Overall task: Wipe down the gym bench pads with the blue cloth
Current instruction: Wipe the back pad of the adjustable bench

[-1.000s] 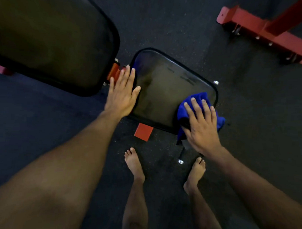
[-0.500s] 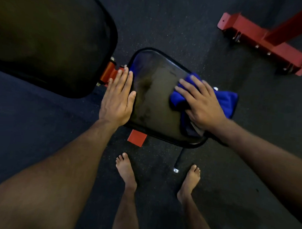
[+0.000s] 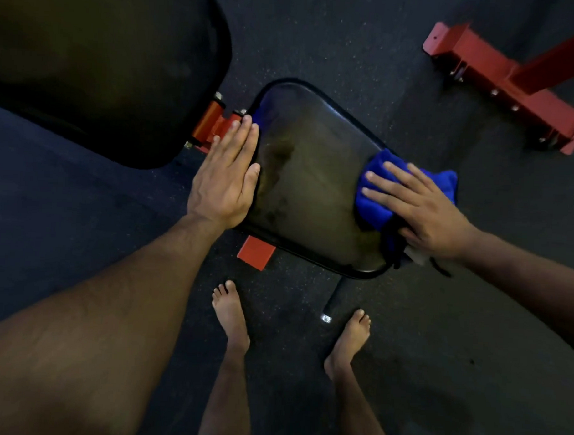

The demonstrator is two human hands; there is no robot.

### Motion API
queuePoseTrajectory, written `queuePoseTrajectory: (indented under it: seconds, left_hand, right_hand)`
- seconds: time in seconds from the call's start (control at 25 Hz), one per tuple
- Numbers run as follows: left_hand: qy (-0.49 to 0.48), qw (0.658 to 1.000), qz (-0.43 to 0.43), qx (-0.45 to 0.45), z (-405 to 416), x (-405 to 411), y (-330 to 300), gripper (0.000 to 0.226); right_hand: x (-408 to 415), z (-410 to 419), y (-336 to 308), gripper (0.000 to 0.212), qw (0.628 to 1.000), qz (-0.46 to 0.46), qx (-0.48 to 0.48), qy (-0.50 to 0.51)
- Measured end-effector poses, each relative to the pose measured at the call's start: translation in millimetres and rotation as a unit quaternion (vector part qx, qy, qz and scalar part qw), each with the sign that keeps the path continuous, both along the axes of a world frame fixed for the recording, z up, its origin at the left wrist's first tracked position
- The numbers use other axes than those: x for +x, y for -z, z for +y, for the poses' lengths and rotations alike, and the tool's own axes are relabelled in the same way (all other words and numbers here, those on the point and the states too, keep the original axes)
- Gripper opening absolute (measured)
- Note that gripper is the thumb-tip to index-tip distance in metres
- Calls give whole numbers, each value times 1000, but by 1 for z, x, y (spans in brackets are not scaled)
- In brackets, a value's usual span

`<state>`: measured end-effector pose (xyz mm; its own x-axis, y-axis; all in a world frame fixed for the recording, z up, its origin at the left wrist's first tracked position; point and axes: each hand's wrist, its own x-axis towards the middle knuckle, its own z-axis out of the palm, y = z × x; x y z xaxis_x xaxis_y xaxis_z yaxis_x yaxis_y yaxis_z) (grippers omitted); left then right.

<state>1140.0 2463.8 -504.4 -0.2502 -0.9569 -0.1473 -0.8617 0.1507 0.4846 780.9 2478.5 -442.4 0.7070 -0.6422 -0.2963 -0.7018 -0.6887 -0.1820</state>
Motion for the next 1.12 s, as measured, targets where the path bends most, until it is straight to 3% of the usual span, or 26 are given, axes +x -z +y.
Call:
queuePoseTrajectory:
  seconds: [0.12, 0.36, 0.6, 0.8, 0.88, 1.0, 1.12]
  left_hand:
    - [7, 1000, 5, -13, 0, -1, 2, 62]
    - [9, 1000, -7, -24, -3, -1, 2, 61]
    - [8, 1000, 9, -24, -2, 0, 4, 60]
    - [56, 996, -58, 26, -5, -3, -19, 59]
    - [128, 978, -166, -15, -12, 22, -37, 62]
    - [249, 931, -241, -117, -32, 91, -85, 66]
    - [309, 881, -314, -170, -60, 167, -126, 61]
  right_hand:
    - [19, -35, 8, 83, 1000, -3, -2, -9]
    - [150, -127, 16, 69, 998, -33, -17, 49]
    - [15, -23, 12, 83, 997, -43, -17, 58]
    - [32, -23, 12, 78, 989, -30, -9, 142]
    - [59, -44, 4, 77, 990, -40, 8, 138]
    - [68, -49, -11, 77, 990, -94, 8, 107]
    - [52, 0, -9, 77, 992, -105, -40, -52]
